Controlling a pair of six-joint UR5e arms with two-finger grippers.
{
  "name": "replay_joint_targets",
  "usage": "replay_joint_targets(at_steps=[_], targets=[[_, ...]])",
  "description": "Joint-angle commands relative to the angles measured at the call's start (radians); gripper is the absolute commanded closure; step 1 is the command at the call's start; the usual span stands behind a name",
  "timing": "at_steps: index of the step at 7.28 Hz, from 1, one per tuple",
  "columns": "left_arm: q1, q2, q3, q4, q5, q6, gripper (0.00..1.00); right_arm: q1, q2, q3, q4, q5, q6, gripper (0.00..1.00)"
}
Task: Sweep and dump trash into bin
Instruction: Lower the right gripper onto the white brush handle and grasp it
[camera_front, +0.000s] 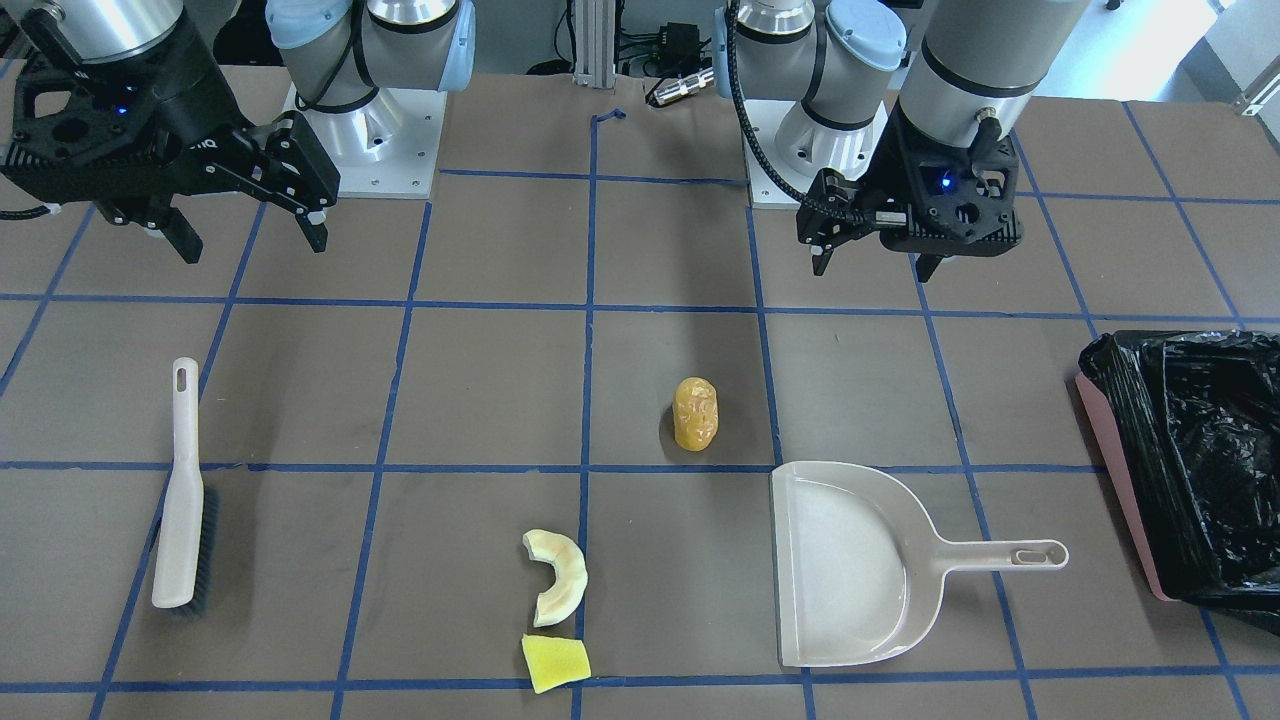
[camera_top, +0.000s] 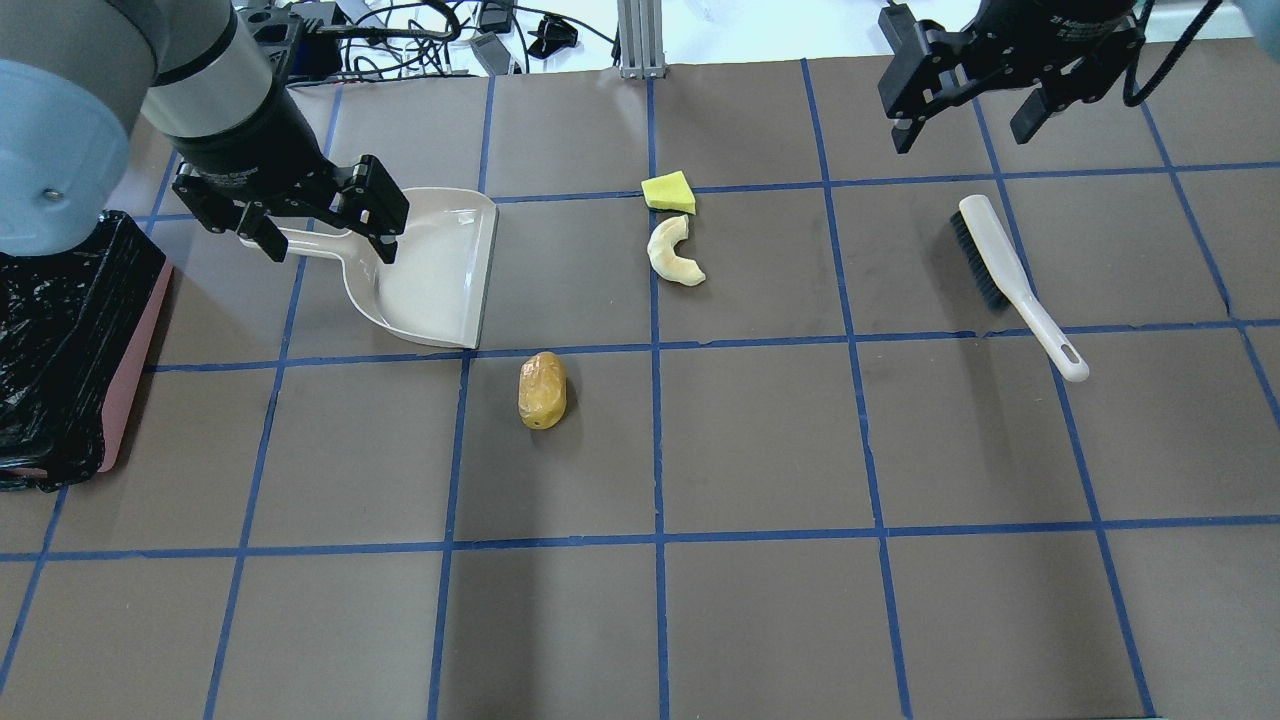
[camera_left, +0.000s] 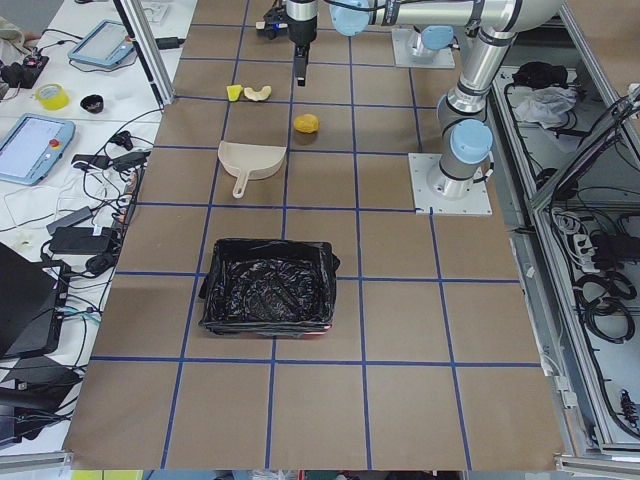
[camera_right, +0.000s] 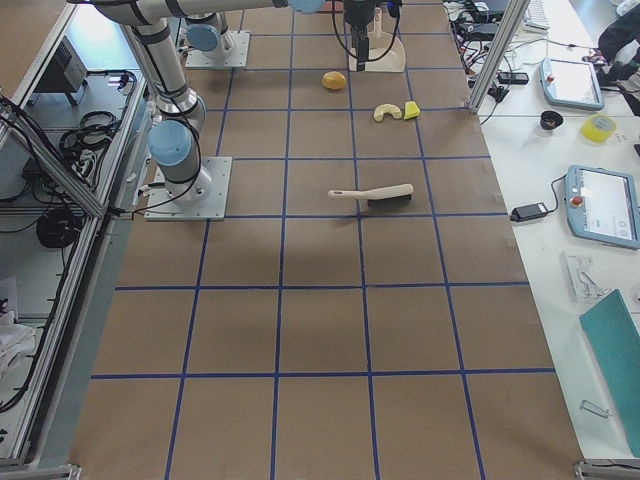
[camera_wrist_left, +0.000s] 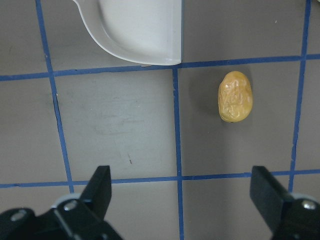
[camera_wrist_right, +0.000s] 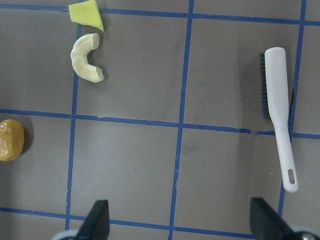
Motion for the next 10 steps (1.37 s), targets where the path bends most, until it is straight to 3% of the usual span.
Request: replay_joint_targets(at_steps=[1,4,5,7,10], targets=[[0.000,-0.008,-0.002,0.011,-0.002,-0.001,0.00,-0.001,0.000,0.000,0.000,0.000,0.000,0.00],[0.002,-0.002,0.009,0.009,0.000,-0.034,0.00,-0.001,0.001,0.018,0.015,-0.003,0.001,0.00],[0.029,-0.012,0.010,0.017,0.009,-0.156,0.00,-0.010,0.005,0.049,0.015,-0.053,0.001,0.00],[0.111,-0.051,-0.010,0.153,0.013,-0.600,0.00,-0.057,0.015,0.075,0.015,-0.120,-0.002,0.00],[0.126,-0.153,-0.058,0.410,0.050,-0.865,0.00,-0.137,0.083,0.153,0.043,-0.162,0.005,0.00]])
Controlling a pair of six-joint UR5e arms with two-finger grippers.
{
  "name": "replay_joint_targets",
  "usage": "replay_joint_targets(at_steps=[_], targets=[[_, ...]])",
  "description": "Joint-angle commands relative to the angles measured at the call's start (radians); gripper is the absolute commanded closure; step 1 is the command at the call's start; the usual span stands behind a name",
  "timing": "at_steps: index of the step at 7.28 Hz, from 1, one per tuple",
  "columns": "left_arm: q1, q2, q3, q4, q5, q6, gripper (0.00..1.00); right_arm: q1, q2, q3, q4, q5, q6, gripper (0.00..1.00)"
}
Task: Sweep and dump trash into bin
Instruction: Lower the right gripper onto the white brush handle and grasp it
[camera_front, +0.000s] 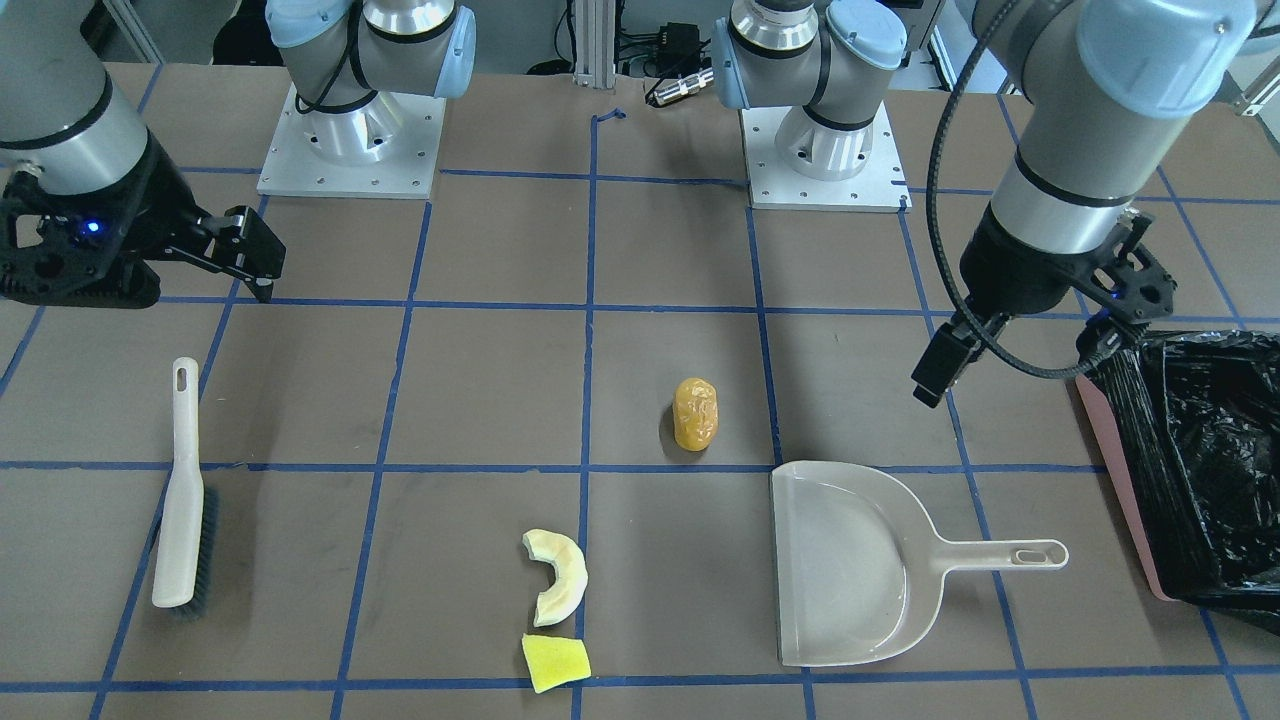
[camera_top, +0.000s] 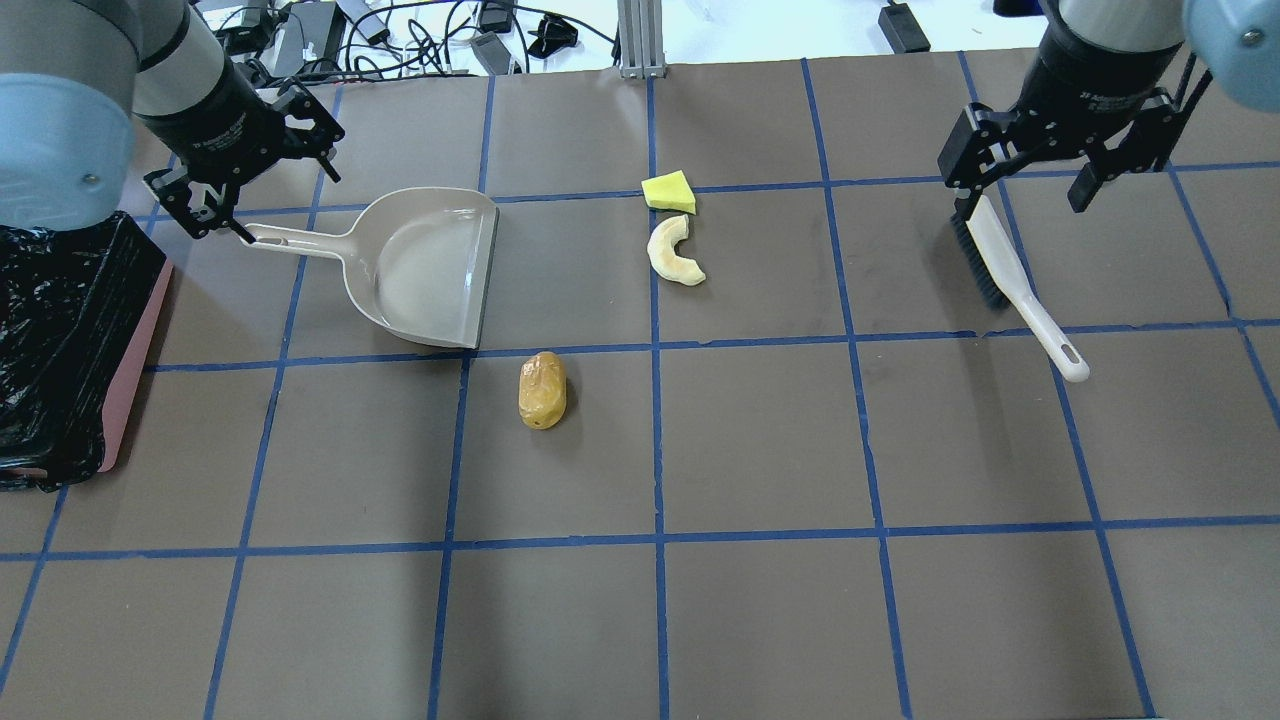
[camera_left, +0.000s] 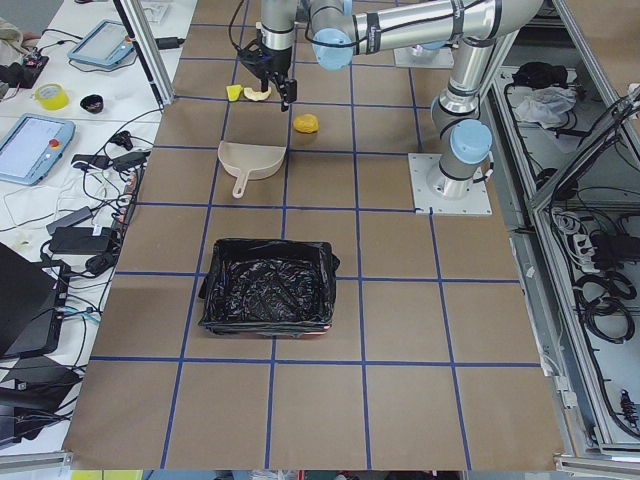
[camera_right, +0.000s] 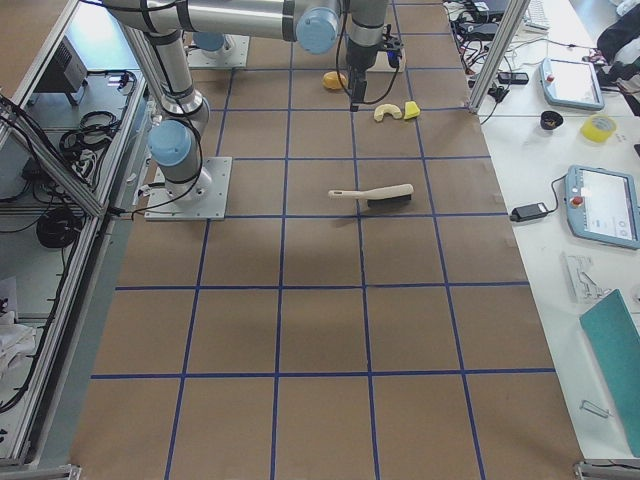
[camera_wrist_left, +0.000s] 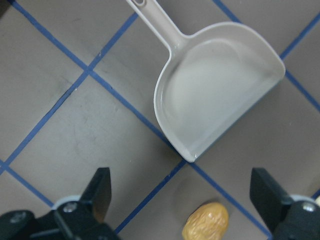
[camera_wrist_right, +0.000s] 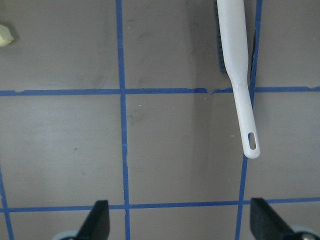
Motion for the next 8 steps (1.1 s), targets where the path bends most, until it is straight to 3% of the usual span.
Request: replay_joint_targets(at_steps=[1,3,4,7,8], targets=[[0.006,-0.095,-0.046,0.210,0.061,-0.277,0.00,-0.059,0.040,0.074,0.008,-0.038,-0.011,0.00],[0.009,-0.202,-0.038,0.281,0.242,-0.323,0.00,-0.064,0.100,0.094,-0.039,-0.215,-0.193,0.00],[0.033,-0.249,-0.021,0.315,0.293,-0.353,0.00,-0.091,0.106,0.136,-0.111,-0.225,-0.312,0.00],[0.069,-0.353,0.006,0.391,0.278,-0.445,0.00,-0.211,0.120,0.354,-0.485,-0.165,-0.561,0.00],[0.069,-0.373,0.006,0.408,0.270,-0.494,0.00,-0.211,0.123,0.382,-0.512,-0.161,-0.559,0.00]])
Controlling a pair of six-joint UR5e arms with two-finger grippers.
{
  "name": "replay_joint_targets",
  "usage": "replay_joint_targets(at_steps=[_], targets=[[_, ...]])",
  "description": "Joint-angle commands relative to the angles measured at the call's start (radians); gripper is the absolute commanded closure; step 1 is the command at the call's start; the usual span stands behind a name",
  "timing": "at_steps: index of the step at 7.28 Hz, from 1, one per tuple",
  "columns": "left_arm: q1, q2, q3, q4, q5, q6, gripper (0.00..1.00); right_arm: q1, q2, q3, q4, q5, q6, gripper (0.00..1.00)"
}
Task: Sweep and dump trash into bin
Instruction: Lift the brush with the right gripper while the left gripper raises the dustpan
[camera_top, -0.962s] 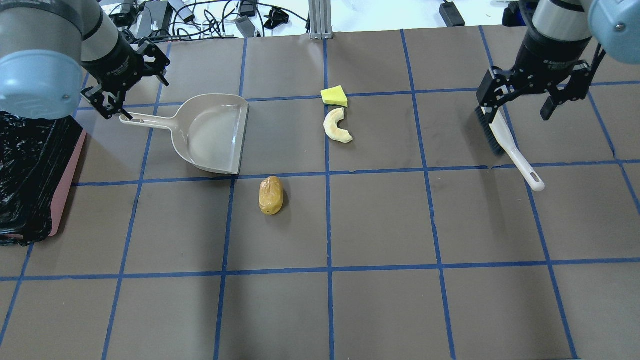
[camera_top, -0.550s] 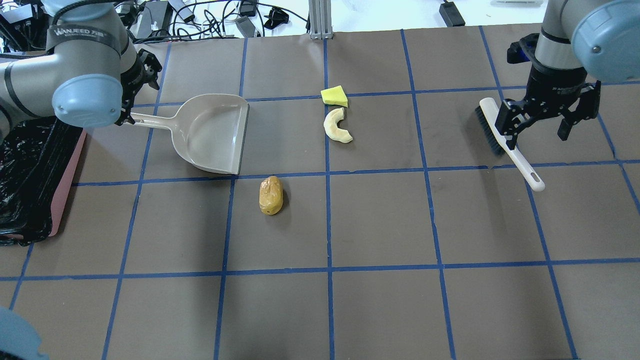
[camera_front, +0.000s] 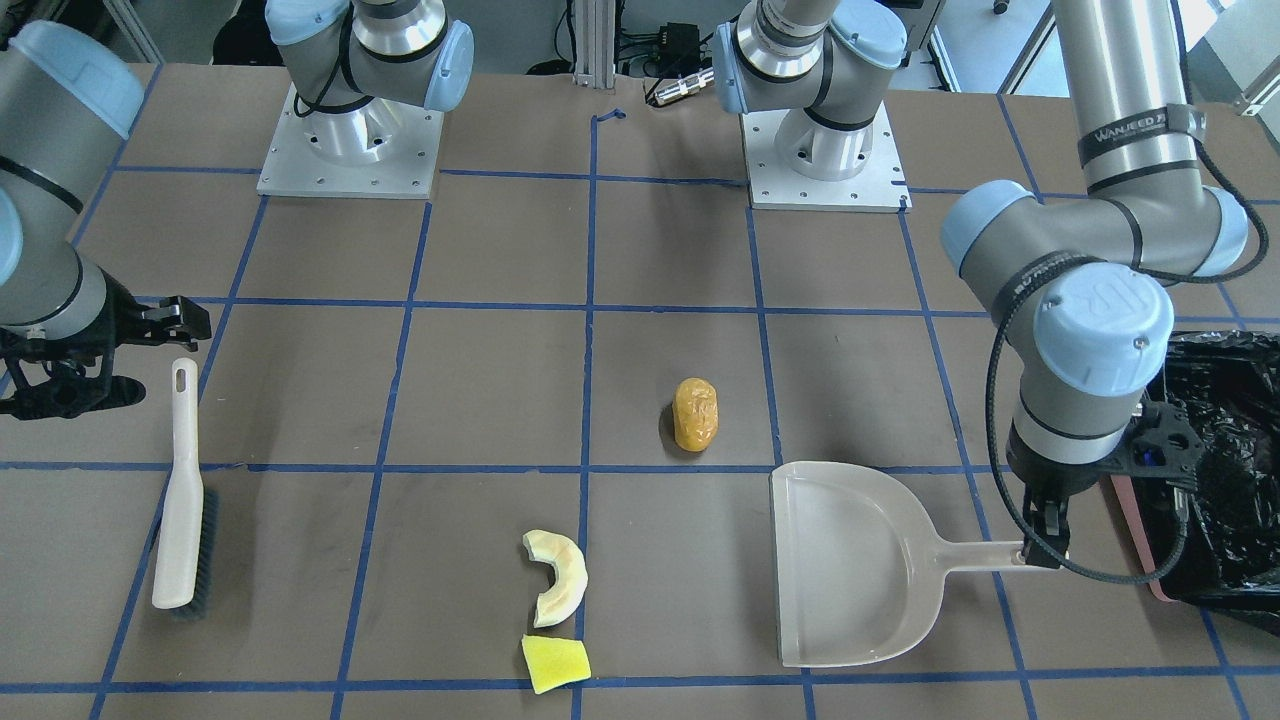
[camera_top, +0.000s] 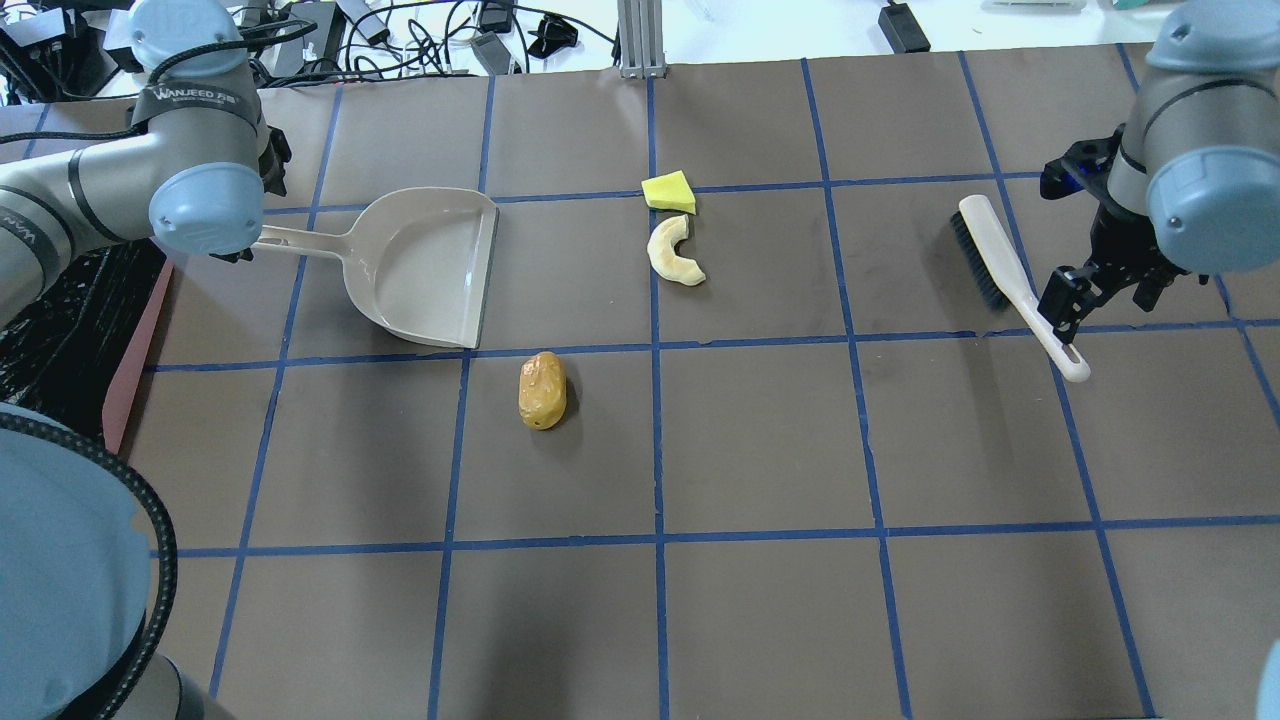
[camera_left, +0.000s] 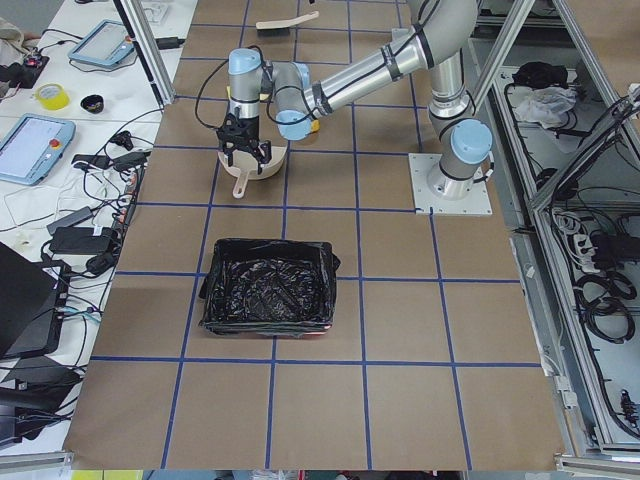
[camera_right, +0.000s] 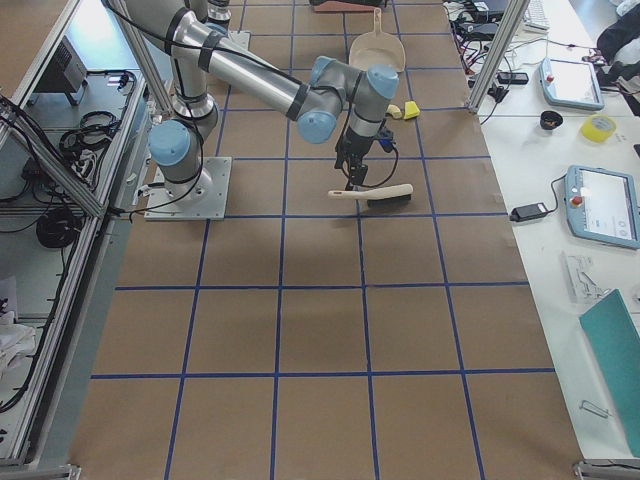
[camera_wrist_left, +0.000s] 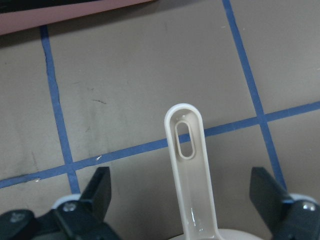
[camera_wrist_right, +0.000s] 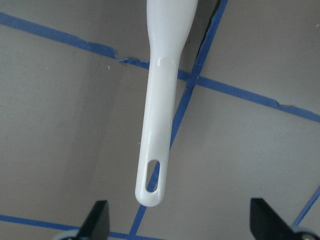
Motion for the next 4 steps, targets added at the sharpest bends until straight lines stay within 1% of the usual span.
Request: replay_joint_targets(at_steps=[1,2,3,4], targets=[[0.002,-0.048,0.006,0.037,-0.010,-0.059,0.00,-0.011,0.019,0.061,-0.092,0.011,-0.032,0.02],[0.002,-0.063,0.004,0.069,-0.010,-0.061,0.00,-0.011,0.034,0.063,-0.092,0.018,-0.032,0.11],[0.002,-0.070,0.001,0.080,-0.011,-0.061,0.00,-0.012,0.041,0.069,-0.088,0.022,-0.030,0.15],[0.002,-0.077,-0.003,0.080,-0.010,-0.059,0.00,-0.012,0.041,0.089,-0.100,0.022,-0.029,0.15]])
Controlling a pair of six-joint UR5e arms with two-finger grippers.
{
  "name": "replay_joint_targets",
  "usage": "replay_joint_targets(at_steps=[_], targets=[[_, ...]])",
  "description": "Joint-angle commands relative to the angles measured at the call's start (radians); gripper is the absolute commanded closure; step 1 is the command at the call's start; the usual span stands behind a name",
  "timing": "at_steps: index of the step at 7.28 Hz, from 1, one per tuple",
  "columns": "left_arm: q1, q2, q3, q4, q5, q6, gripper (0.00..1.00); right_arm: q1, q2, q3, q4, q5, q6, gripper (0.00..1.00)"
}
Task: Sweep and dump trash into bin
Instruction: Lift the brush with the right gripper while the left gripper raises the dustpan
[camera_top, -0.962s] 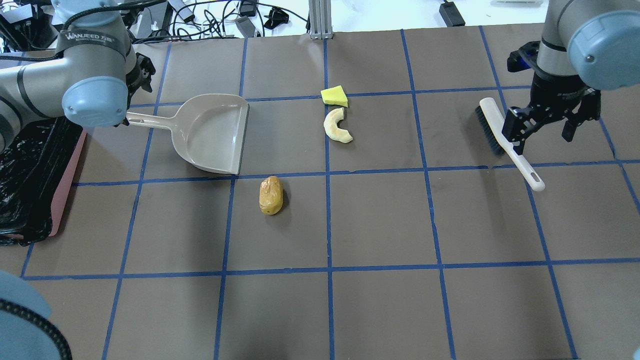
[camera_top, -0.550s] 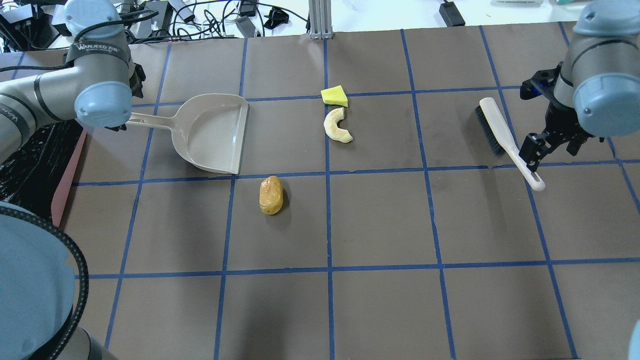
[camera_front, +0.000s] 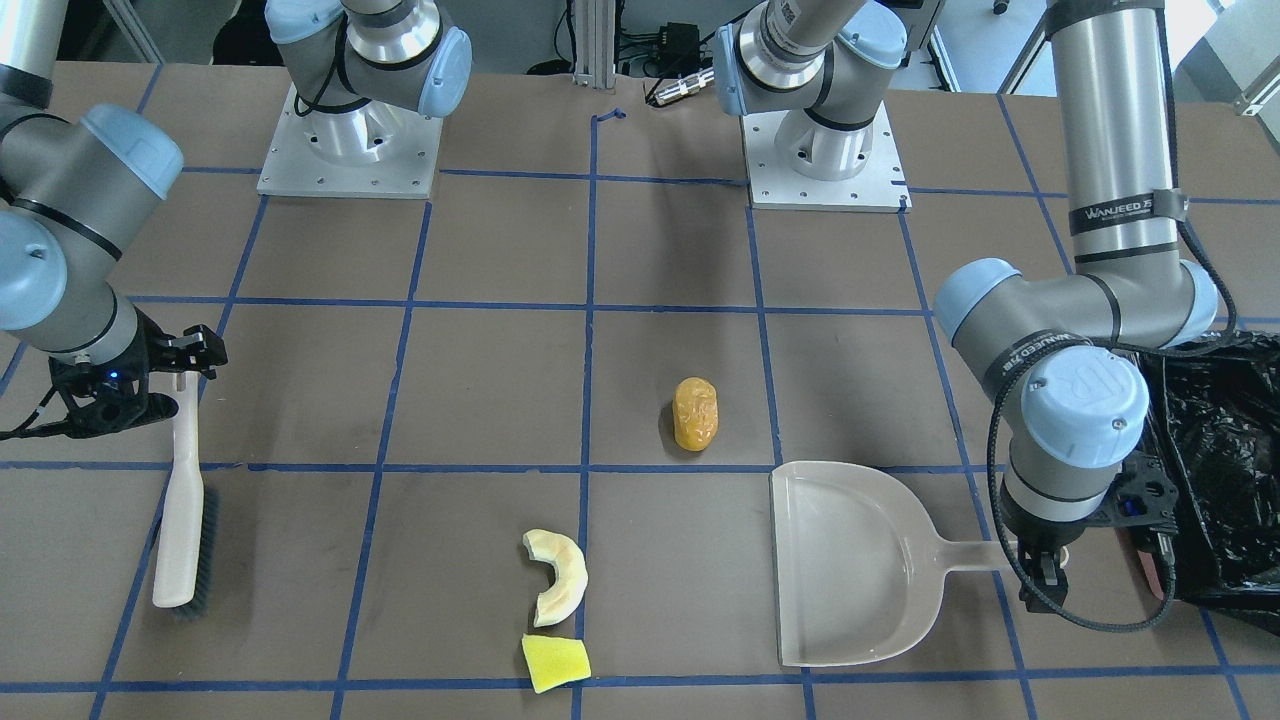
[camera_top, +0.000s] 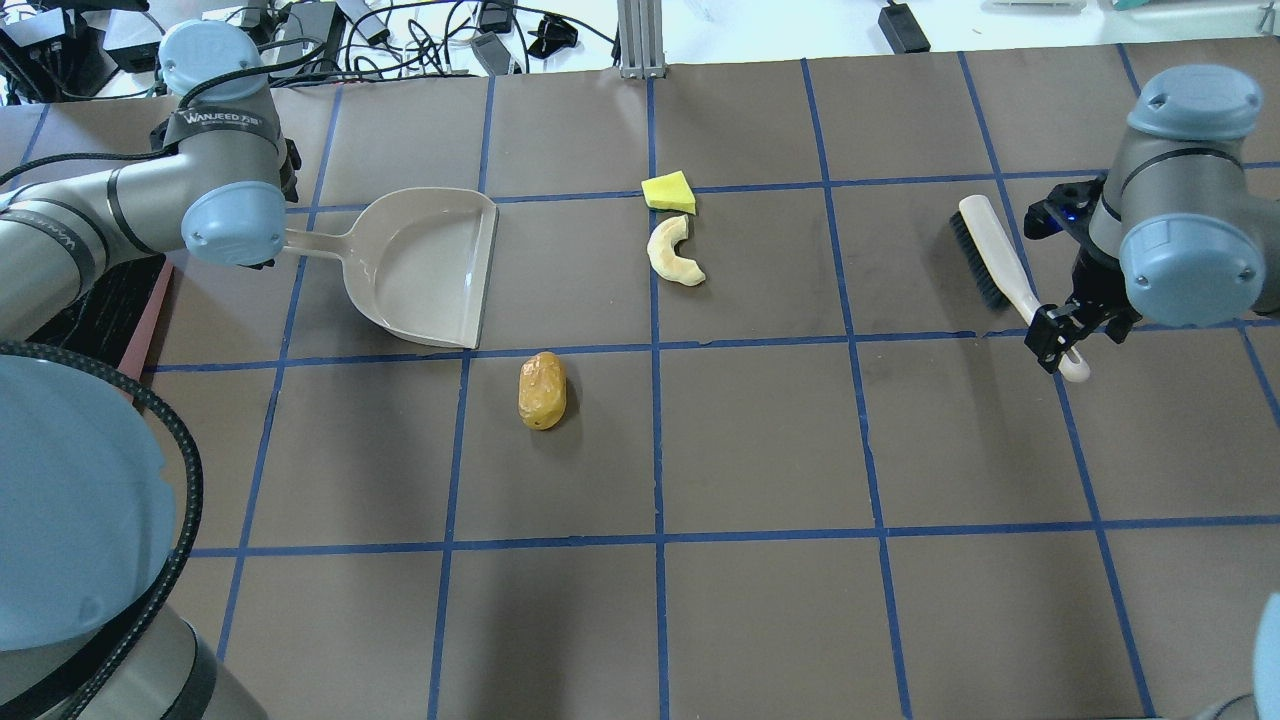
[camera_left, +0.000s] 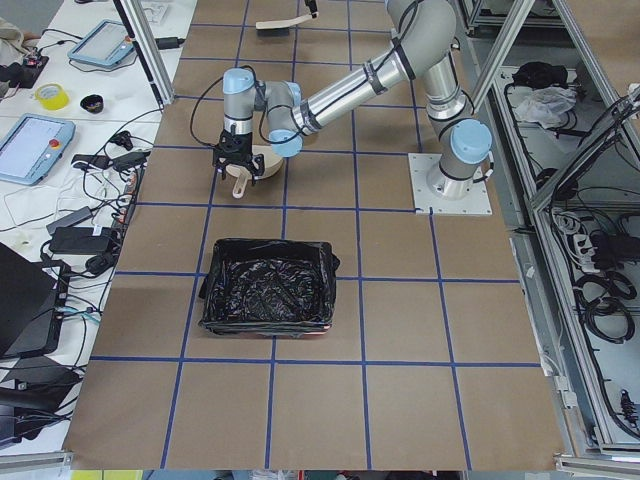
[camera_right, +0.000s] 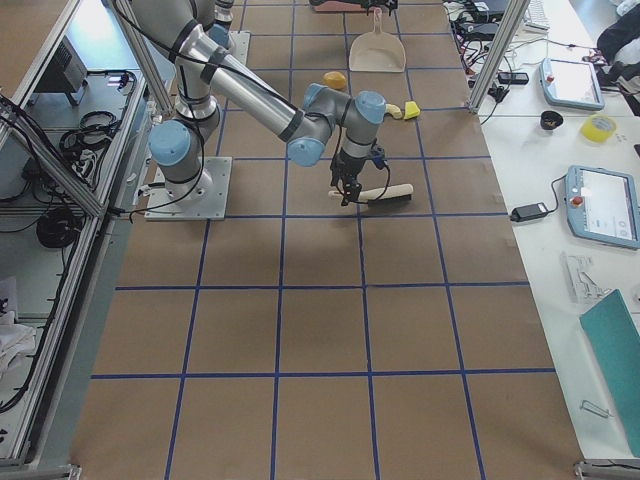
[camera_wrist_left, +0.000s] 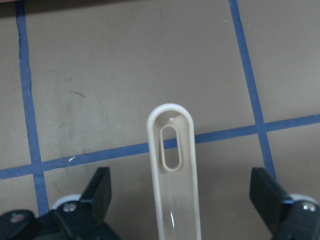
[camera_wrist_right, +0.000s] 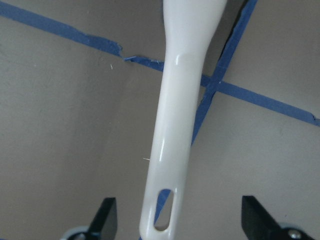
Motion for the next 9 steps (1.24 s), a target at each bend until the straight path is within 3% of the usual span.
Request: replay_joint_targets(at_steps=[1,2,3,4,6,7,9], targets=[[0.000,-0.019,-0.003,0.008,0.003,0.000,0.00,-0.002,0.005,0.023,-0.022,0.002,0.003,0.16],[0.000,-0.023,-0.005,0.008,0.008,0.000,0.04,-0.002,0.005,0.023,-0.023,0.002,0.003,0.22],[0.000,-0.025,-0.003,0.007,0.012,0.001,0.52,-0.002,0.005,0.023,-0.023,0.004,0.003,0.35],[0.000,-0.025,0.003,0.008,0.016,0.016,1.00,-0.001,0.006,0.023,-0.026,0.004,0.004,0.56],[0.000,-0.019,0.001,0.008,0.000,0.018,1.00,-0.002,0.005,0.022,-0.029,0.007,0.006,0.92],[0.000,-0.010,0.001,0.005,0.009,0.029,1.00,-0.002,0.005,0.020,-0.029,0.024,0.006,1.00],[-0.030,0.018,0.020,0.004,0.029,0.058,1.00,-0.002,0.000,0.009,-0.029,0.024,0.024,1.00]])
